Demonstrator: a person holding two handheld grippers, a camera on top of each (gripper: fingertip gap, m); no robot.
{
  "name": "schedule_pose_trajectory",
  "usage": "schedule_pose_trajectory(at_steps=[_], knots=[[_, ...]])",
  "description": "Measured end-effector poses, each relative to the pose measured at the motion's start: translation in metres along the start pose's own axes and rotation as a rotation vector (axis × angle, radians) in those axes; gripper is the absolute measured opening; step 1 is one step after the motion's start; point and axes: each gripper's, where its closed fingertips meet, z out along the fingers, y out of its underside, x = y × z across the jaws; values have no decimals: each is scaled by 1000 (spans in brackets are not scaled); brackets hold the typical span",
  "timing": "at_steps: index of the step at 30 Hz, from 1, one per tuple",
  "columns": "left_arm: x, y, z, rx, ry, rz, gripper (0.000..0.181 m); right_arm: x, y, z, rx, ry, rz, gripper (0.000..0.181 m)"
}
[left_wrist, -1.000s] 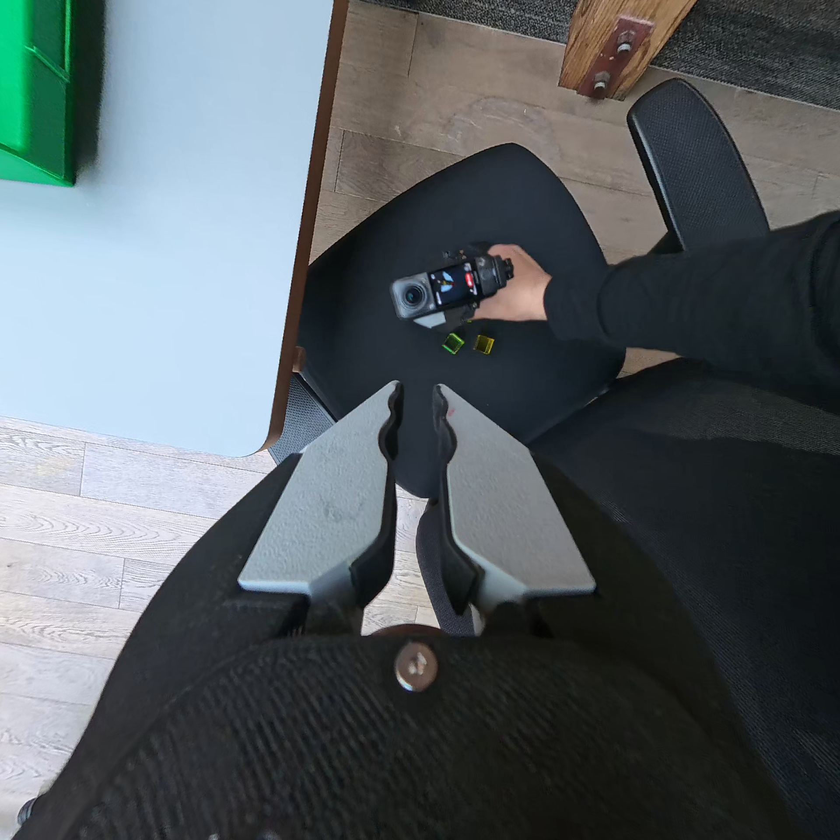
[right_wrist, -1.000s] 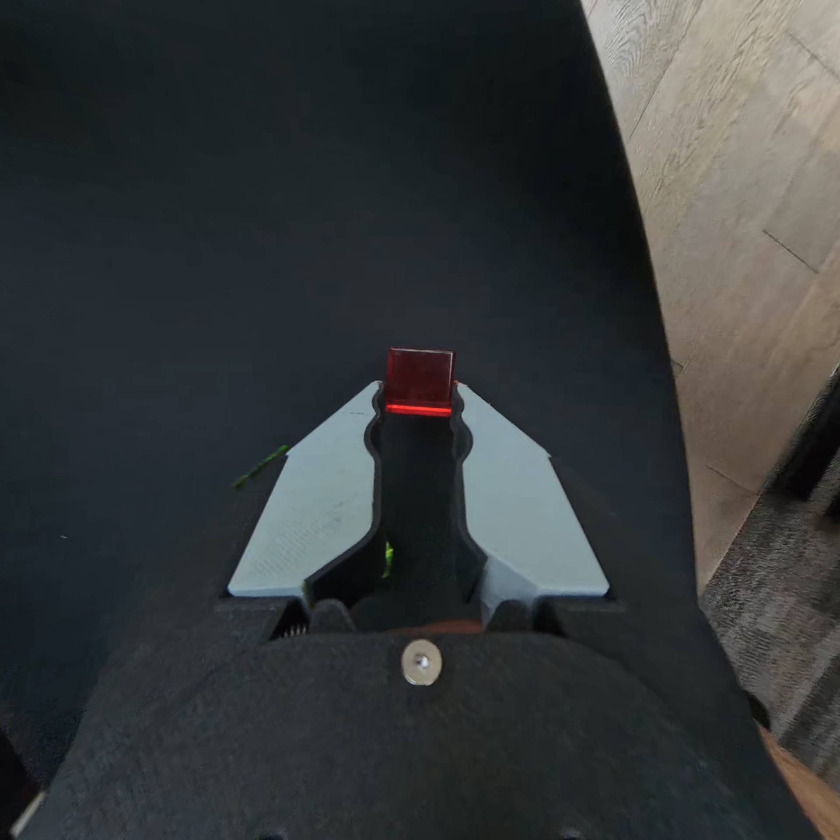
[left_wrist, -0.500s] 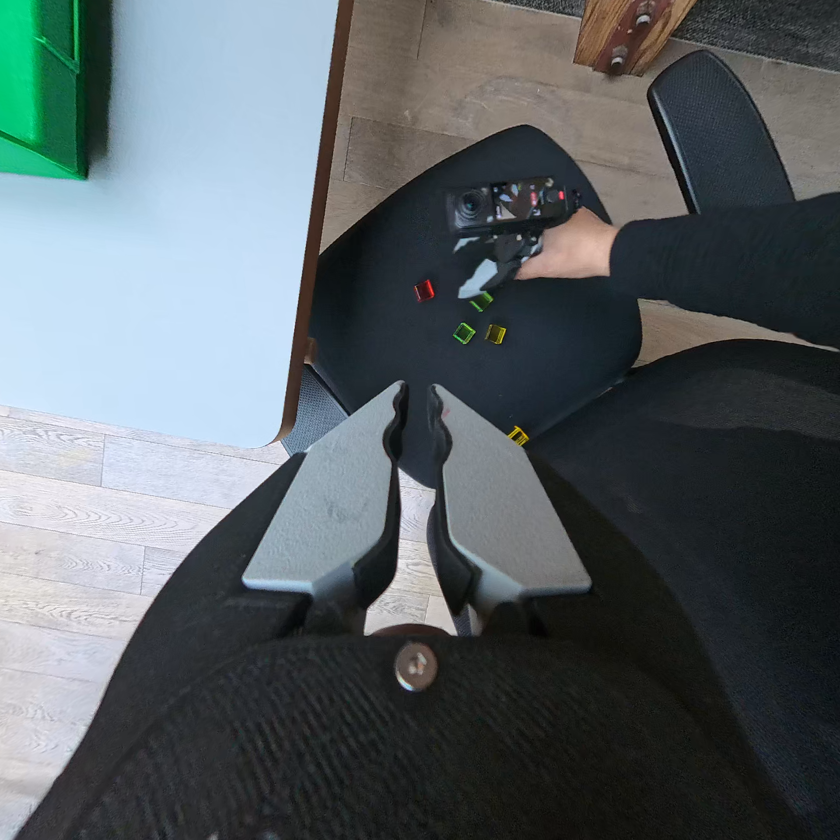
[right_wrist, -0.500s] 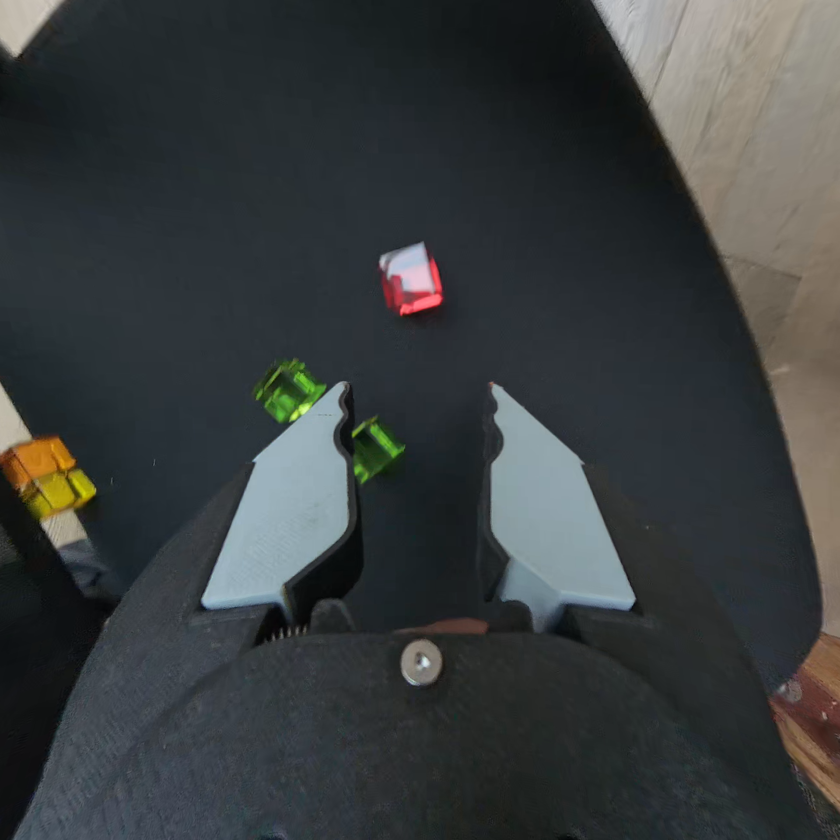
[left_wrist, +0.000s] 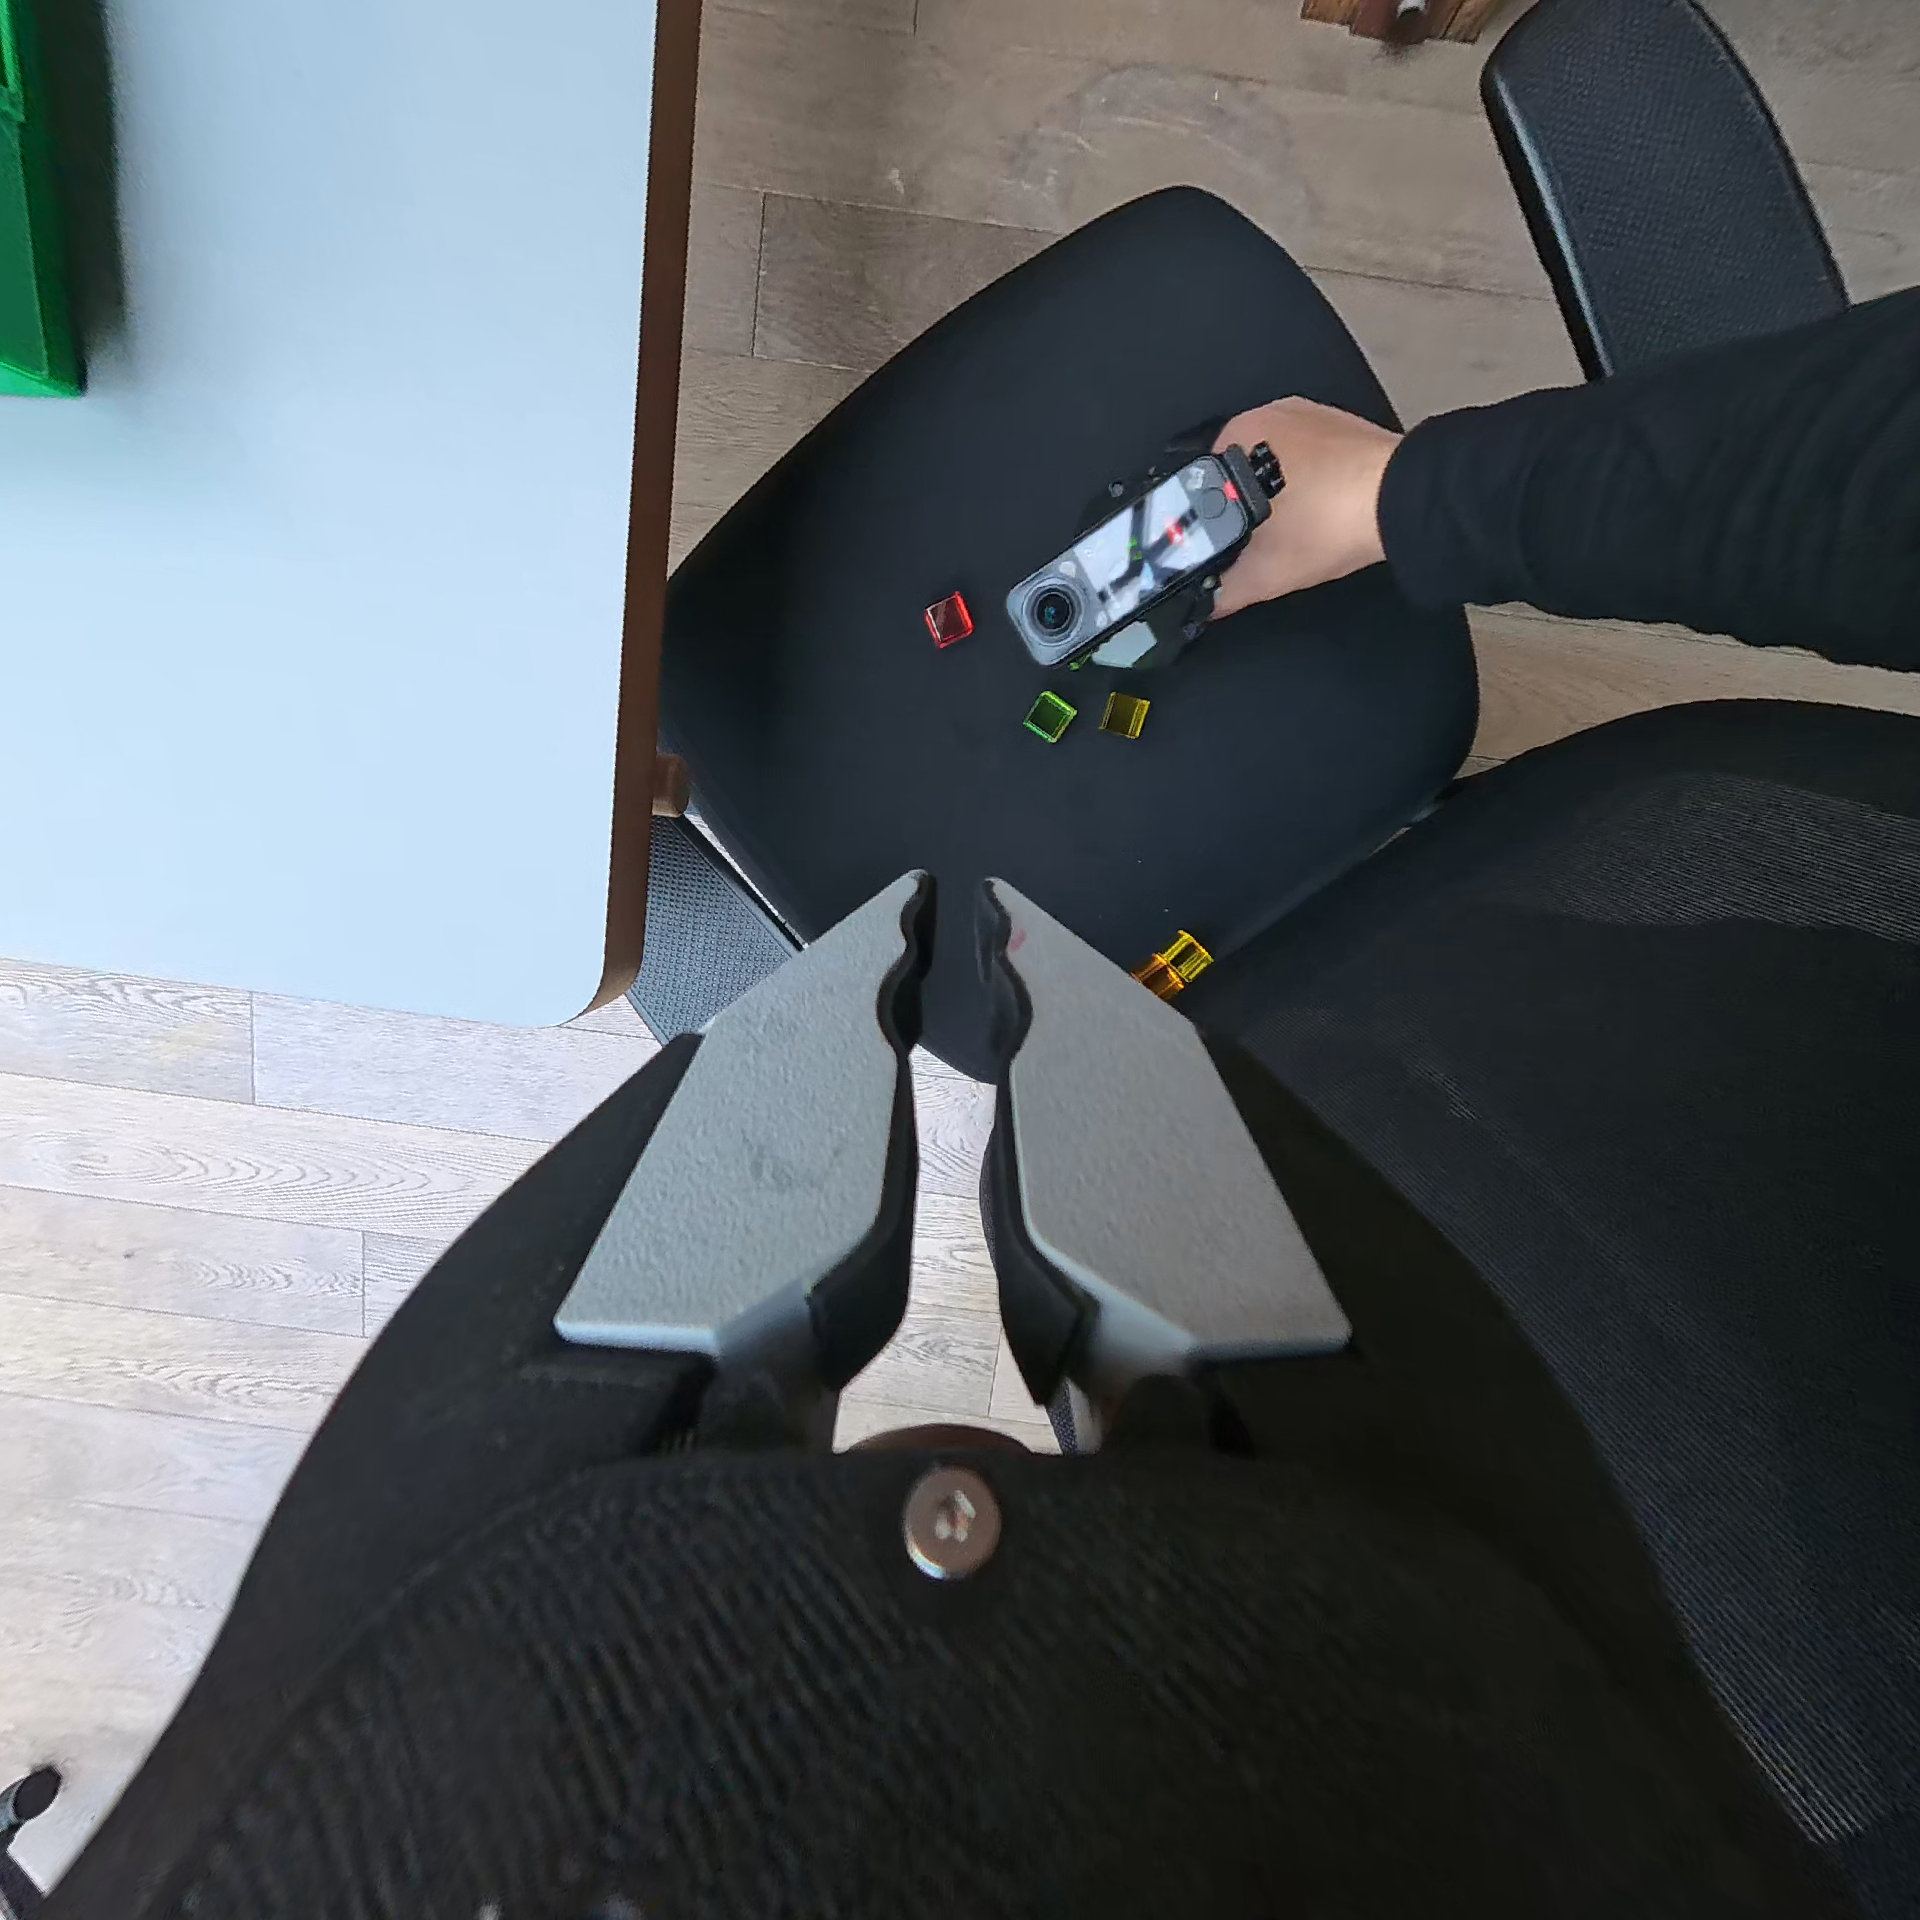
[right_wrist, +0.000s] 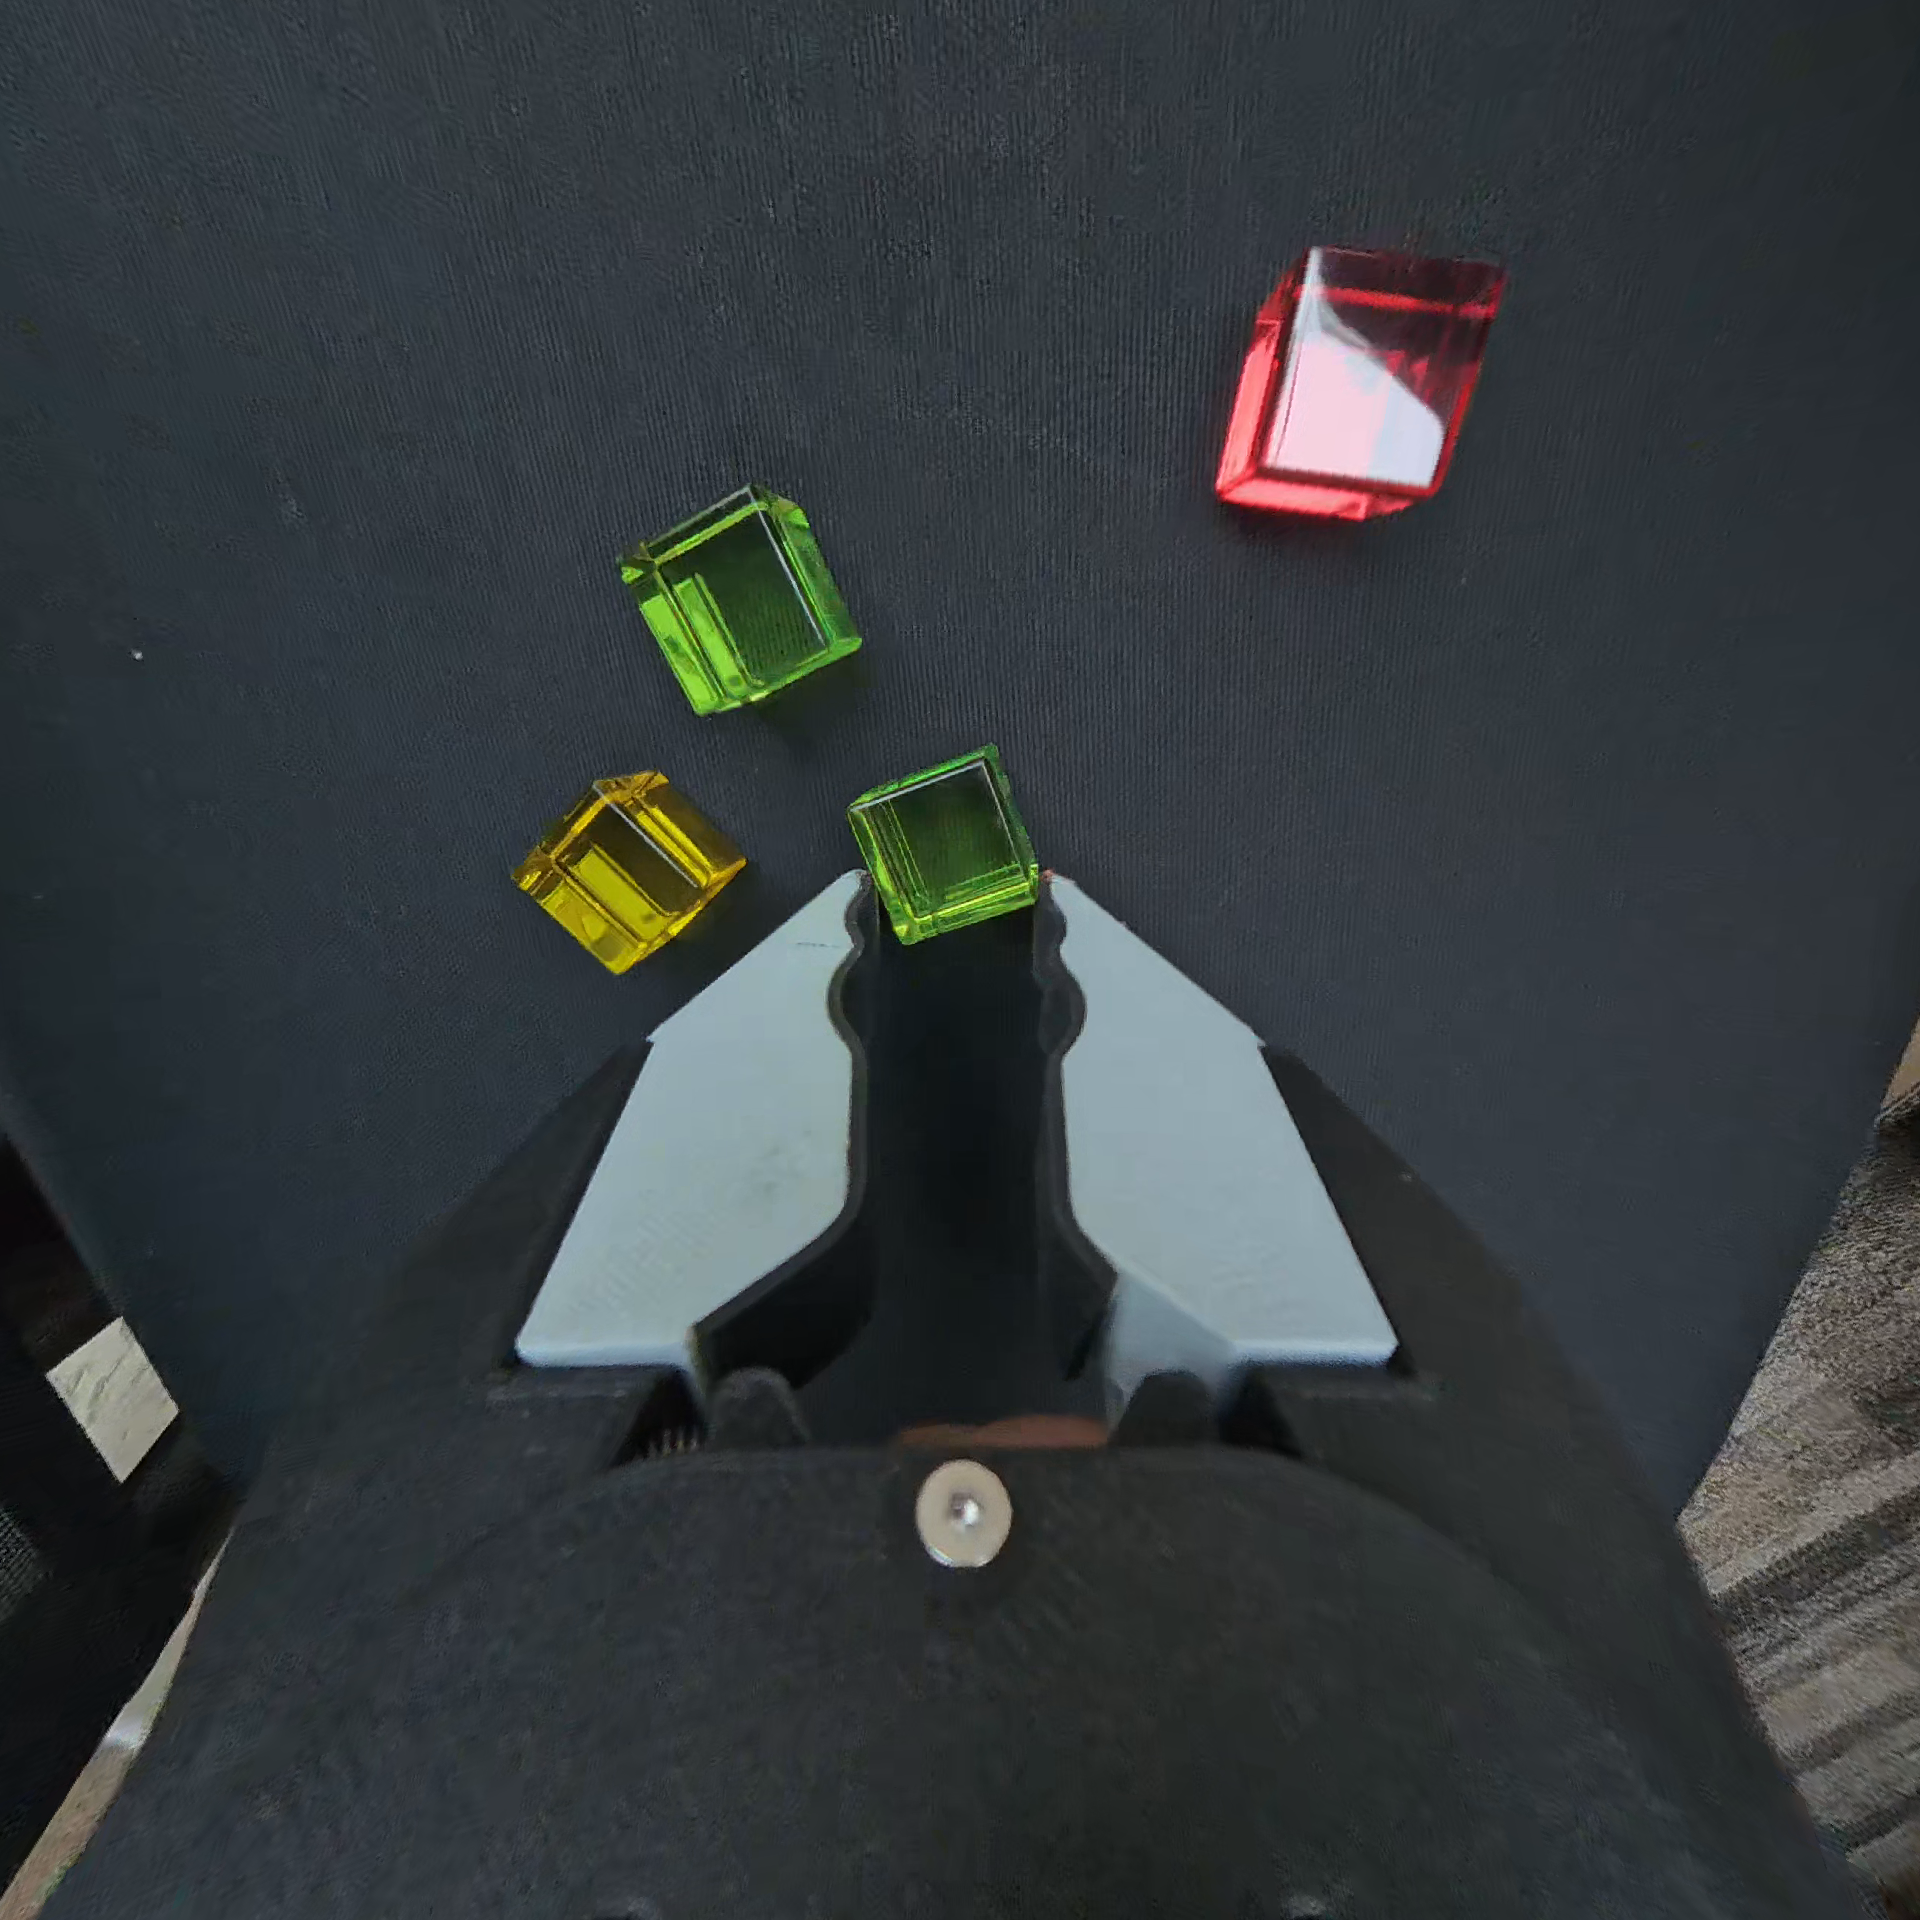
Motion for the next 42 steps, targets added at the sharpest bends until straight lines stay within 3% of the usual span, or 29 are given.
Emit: schedule_pose_trajectory(at_steps=[4, 11, 22, 29, 34, 37, 42], knots=[[-2, 2, 1, -6, 0, -4, 4, 2, -9, -5, 18, -26, 42, 26], [-4, -1, -5, 16, -1, -14, 3, 38, -67, -49, 265, -55, 272, 26], [-5, 3, -4, 3, -2, -15, 2, 48, -75, -12, 105, 25, 155, 27], [-5, 3, -4, 1, -1, -13, 2, 47, -70, -21, 135, 69, 229, 48], [-6, 0, -5, 8, 0, -16, 1, 20, -59, -40, 221, 7, 278, 31], [-4, -1, -5, 4, 2, -7, 1, -11, -48, -35, 206, -81, 244, 32], [-1, 1, -3, -8, 2, 3, 1, -32, -44, -14, 136, -60, 100, 38]])
